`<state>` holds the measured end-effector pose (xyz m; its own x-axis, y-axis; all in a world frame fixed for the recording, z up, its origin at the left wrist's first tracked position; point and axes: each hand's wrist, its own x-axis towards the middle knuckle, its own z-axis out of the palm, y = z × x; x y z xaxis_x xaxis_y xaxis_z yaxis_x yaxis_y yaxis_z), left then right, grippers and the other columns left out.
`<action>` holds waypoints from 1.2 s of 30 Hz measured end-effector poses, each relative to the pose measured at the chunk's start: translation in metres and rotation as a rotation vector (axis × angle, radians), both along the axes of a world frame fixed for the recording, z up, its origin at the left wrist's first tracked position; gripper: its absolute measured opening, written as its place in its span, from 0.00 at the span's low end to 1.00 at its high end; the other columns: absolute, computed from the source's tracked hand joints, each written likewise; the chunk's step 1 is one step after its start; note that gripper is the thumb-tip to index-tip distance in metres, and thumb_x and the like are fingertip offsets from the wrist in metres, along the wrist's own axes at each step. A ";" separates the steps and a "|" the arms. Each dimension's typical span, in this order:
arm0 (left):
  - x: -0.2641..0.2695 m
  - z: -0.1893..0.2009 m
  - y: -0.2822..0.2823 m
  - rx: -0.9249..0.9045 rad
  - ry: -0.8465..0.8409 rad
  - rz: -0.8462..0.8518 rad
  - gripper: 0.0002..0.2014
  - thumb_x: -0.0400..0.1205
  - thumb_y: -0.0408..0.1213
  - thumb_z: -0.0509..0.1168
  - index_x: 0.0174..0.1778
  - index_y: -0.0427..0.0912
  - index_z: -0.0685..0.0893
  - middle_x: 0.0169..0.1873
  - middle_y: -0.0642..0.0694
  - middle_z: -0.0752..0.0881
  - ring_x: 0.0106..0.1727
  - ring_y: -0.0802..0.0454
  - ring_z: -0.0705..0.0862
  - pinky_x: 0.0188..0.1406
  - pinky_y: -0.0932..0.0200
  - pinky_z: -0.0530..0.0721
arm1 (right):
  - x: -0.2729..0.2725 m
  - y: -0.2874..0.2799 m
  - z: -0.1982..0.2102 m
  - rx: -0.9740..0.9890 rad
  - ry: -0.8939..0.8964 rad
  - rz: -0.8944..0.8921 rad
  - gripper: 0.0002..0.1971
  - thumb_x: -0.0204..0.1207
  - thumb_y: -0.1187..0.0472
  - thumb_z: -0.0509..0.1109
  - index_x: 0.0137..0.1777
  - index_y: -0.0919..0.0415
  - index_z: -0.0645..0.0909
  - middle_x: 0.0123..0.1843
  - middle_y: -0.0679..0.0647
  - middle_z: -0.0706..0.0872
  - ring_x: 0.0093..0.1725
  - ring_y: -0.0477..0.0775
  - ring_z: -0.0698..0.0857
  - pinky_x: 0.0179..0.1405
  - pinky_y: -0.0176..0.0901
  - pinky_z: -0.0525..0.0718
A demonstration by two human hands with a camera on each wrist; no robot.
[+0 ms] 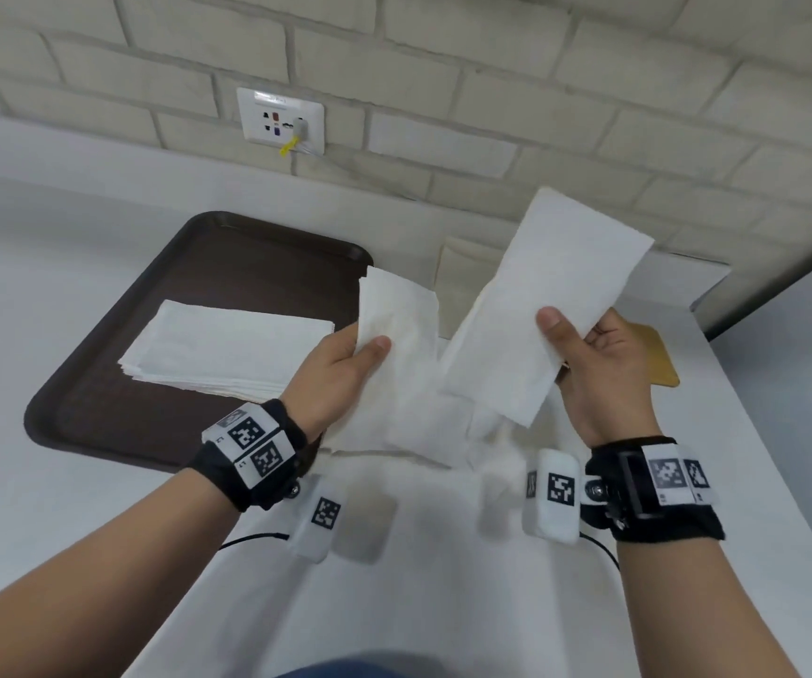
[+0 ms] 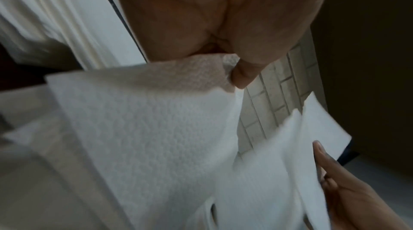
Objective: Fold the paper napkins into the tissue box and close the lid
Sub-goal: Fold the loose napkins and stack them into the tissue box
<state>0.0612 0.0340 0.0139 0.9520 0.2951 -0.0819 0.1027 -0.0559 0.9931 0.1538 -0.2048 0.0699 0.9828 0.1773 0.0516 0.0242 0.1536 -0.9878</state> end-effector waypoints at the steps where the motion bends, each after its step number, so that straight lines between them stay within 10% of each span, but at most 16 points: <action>1: 0.000 0.002 -0.003 -0.027 0.006 -0.018 0.11 0.92 0.40 0.62 0.53 0.54 0.90 0.47 0.59 0.95 0.49 0.63 0.92 0.47 0.68 0.85 | -0.001 0.001 0.001 0.036 0.024 -0.011 0.12 0.79 0.62 0.75 0.62 0.57 0.86 0.60 0.52 0.93 0.63 0.55 0.91 0.57 0.50 0.90; 7: -0.001 0.002 -0.012 -0.201 0.039 -0.126 0.12 0.93 0.38 0.61 0.56 0.44 0.92 0.53 0.44 0.95 0.56 0.44 0.94 0.62 0.44 0.89 | -0.007 0.004 0.004 0.093 0.080 0.065 0.13 0.78 0.64 0.74 0.63 0.60 0.86 0.61 0.53 0.93 0.61 0.54 0.92 0.54 0.43 0.90; 18: 0.003 -0.011 -0.017 -0.279 0.089 -0.159 0.12 0.92 0.39 0.61 0.63 0.43 0.90 0.57 0.46 0.94 0.59 0.47 0.92 0.61 0.50 0.86 | -0.014 0.009 0.004 0.187 0.109 0.273 0.26 0.68 0.58 0.78 0.66 0.67 0.83 0.60 0.58 0.93 0.61 0.57 0.91 0.57 0.49 0.91; 21: 0.003 -0.007 -0.019 -0.282 0.062 -0.185 0.13 0.90 0.43 0.63 0.63 0.47 0.91 0.61 0.49 0.93 0.68 0.49 0.89 0.76 0.45 0.79 | -0.009 0.016 -0.001 0.100 0.106 0.211 0.22 0.77 0.63 0.74 0.70 0.69 0.82 0.63 0.60 0.92 0.65 0.61 0.90 0.64 0.54 0.89; 36: 0.002 -0.007 -0.068 -0.272 0.066 -0.281 0.19 0.92 0.52 0.60 0.73 0.46 0.85 0.69 0.49 0.89 0.73 0.49 0.86 0.80 0.42 0.76 | -0.012 -0.006 -0.023 -0.180 -0.017 -0.051 0.09 0.81 0.63 0.77 0.59 0.59 0.88 0.53 0.51 0.95 0.53 0.52 0.94 0.54 0.48 0.92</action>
